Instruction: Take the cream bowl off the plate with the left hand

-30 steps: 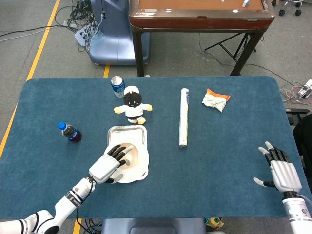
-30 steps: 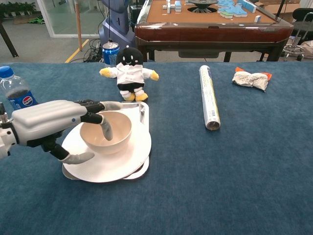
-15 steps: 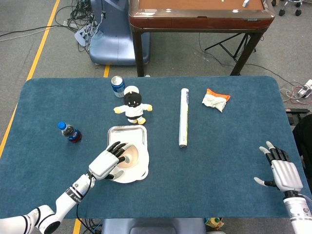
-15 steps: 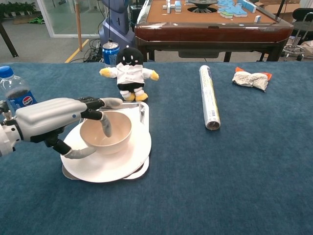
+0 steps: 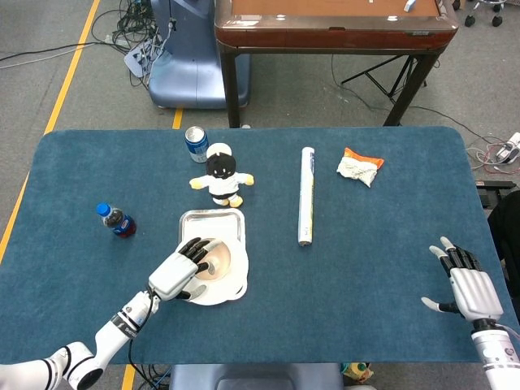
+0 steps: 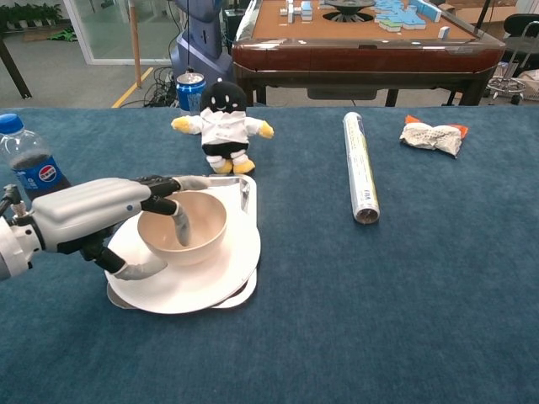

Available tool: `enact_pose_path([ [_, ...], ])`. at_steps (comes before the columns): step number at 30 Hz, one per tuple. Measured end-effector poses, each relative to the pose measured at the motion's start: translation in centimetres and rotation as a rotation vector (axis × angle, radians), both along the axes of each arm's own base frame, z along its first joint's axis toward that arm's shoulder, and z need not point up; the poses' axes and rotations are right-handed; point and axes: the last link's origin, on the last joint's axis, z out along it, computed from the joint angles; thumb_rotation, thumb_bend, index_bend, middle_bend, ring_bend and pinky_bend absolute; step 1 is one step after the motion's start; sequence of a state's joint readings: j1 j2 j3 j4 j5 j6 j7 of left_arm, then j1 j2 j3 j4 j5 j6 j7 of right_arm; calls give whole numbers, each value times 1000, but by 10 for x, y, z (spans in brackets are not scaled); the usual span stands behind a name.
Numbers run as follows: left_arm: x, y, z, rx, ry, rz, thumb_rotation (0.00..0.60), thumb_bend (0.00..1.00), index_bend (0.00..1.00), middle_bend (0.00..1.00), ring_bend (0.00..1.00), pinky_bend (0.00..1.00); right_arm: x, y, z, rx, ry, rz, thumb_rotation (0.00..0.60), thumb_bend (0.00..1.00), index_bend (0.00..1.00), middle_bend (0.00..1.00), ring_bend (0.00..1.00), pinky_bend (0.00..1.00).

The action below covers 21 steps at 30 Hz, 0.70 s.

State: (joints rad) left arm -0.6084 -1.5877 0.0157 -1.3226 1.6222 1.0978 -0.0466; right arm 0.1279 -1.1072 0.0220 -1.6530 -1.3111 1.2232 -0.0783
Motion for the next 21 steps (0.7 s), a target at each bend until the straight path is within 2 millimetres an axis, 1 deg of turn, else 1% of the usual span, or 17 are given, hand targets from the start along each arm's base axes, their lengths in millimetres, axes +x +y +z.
enact_pose_path([
  [7,-4,2,-6,-12,-17,11,600,321,450,0,0,0,0,0,0,2,2,2,600,192,0,0,0,0],
  [14,-7,5,-7,-6,-39,13,600,321,528,0,0,0,0,-1,-3,21,3,1,600,193,0,0,0,0],
  [21,-7,6,-8,3,-56,10,600,321,567,3,0,0,1,0,-2,20,4,8,600,192,0,0,0,0],
])
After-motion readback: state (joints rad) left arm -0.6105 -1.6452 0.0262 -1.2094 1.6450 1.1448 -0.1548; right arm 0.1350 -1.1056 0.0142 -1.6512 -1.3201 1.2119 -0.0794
